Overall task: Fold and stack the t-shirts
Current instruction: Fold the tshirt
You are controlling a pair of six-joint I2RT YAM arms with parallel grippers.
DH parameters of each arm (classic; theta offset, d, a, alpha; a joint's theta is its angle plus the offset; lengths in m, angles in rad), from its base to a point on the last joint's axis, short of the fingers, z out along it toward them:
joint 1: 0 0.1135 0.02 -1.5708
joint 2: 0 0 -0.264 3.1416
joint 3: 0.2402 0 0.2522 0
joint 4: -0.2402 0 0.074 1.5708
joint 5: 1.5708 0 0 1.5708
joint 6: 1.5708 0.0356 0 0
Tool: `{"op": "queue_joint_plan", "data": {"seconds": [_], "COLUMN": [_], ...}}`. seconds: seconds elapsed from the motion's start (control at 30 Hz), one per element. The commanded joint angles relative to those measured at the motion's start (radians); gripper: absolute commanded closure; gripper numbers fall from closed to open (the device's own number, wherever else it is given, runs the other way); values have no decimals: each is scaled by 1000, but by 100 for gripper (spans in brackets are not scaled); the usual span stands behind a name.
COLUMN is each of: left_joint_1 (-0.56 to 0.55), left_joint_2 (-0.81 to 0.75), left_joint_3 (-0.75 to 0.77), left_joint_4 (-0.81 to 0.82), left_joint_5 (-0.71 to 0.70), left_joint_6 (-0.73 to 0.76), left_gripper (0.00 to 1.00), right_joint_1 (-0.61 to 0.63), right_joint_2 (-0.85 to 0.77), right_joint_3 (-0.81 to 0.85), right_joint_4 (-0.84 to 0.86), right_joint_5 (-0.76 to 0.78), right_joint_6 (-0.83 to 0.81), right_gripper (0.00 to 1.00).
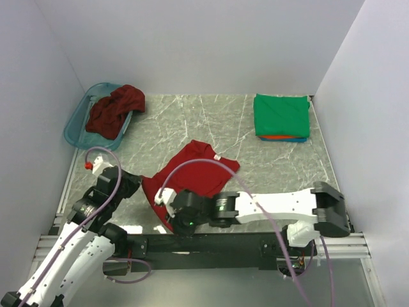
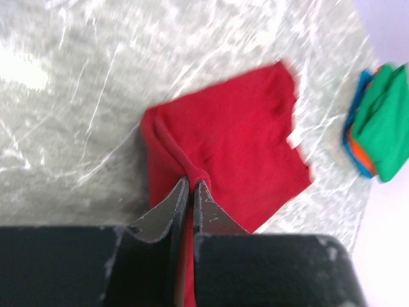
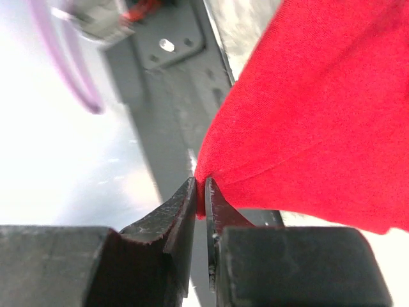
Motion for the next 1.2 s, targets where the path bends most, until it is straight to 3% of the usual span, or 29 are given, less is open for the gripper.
{"op": "queue_joint_plan", "data": {"seconds": [0.0,0.2,0.57,1.17], "left_joint_1": [1,1,1,1], "left_joint_2": [-11,47,317,748], "left_joint_3": [84,131,234,466], "left_joint_4": [12,130,378,566], "left_joint_5": [-83,-66,27,122], "left_joint_6": [13,57,117,195], "left_gripper": [91,91,93,95], "right_joint_1": [-53,-206,-424,-736], "right_joint_2": [-93,-202,-337,-380], "right_joint_3": [-36,-124,-194,-219], "right_joint_4": [71,127,66,-1], "right_joint_5": [-204,-320,-274,-226], "right_joint_6": [8,58,60,-3], "right_gripper": [83,82,81,81]}}
